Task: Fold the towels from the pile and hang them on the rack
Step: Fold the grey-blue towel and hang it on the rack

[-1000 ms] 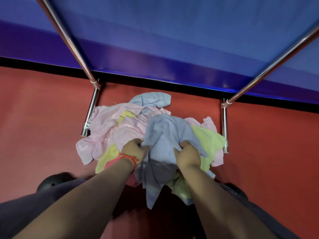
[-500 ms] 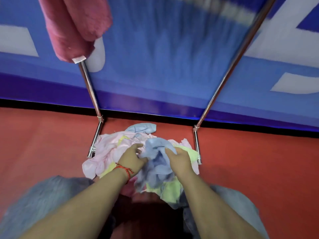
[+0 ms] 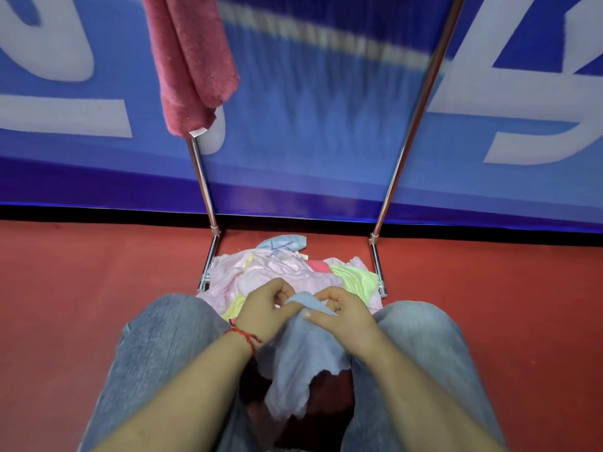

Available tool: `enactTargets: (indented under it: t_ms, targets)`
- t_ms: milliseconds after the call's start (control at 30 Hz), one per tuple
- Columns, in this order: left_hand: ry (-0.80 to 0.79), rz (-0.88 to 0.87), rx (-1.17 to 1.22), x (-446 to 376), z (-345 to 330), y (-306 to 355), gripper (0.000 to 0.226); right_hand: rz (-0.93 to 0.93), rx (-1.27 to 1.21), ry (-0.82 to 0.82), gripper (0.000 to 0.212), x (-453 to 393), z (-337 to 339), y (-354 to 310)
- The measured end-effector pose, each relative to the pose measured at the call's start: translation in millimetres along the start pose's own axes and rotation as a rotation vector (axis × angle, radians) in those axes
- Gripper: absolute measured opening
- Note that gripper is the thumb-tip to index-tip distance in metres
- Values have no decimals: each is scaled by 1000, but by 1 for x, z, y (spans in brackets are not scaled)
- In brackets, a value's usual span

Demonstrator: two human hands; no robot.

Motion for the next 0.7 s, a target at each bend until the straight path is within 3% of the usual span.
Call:
enactTargets:
  t_ms: [133,233,367,500,567,700]
  targets:
    - [280,27,265,21,33,-5,28,-70,260,-78,38,7,-8,6]
    - [432,113,312,38,56,-14,26,-61,209,2,37,10,3,5]
    - [166,368,55,35,35,-44,24,16,-24,109,10,16,24,-2]
    - [-82,144,-120,25,-9,-18,53,37,-10,67,10,15,15,-4]
    - [-178,40,-76,22,-34,-2,43,34,-10,32,15,13,1,-1]
    - [-122,43,-40,17,-33,-3,27,54,-57,-10,9,11,-5,-3]
Point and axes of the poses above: each hand's wrist, its own x-axis away from the middle knuckle, its own z-axis out of the back of the hand, y = z × x, the point moved 10 cm from there along -x, towards the middle knuckle, and after that the axes turned 15 degrees about -y, right-handed, at the moved point
